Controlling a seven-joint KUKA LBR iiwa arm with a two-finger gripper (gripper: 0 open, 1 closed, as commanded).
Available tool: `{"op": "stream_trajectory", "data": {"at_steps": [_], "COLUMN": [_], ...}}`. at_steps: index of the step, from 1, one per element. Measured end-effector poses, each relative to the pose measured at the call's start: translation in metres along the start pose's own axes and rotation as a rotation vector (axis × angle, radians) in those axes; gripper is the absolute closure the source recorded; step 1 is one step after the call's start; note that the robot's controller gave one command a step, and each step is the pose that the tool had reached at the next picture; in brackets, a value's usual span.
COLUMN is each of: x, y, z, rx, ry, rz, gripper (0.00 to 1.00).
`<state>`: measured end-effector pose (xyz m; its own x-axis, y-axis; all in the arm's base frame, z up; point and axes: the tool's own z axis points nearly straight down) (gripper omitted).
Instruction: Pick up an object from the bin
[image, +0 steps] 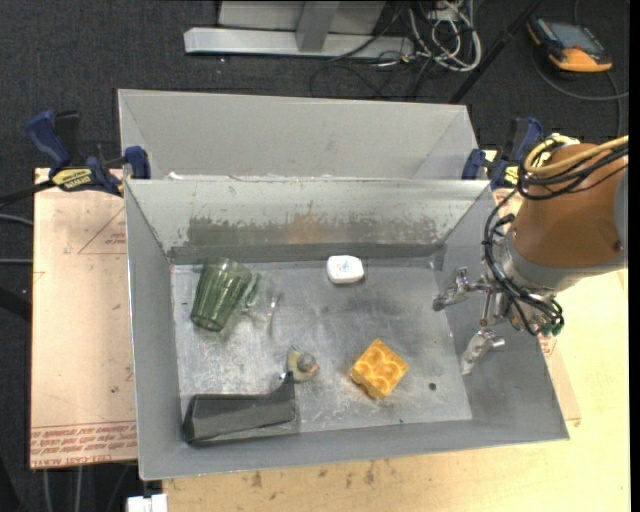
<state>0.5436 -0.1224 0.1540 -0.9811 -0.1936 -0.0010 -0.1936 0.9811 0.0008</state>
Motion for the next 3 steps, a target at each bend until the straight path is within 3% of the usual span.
{"op": "stream_trajectory", "data": {"at_steps": [1,2,3], "x": [0.000,-0.009,-0.016], "y": [0.000,0.032,0.073], "z": [0.000,0.026,0.055], "rx": [0.000,0.003,0.000], "ry": [0.000,-0.003,-0.001], "rz": [0.000,-0.082,-0.081], "gripper": [0.00,0.00,0.00]}}
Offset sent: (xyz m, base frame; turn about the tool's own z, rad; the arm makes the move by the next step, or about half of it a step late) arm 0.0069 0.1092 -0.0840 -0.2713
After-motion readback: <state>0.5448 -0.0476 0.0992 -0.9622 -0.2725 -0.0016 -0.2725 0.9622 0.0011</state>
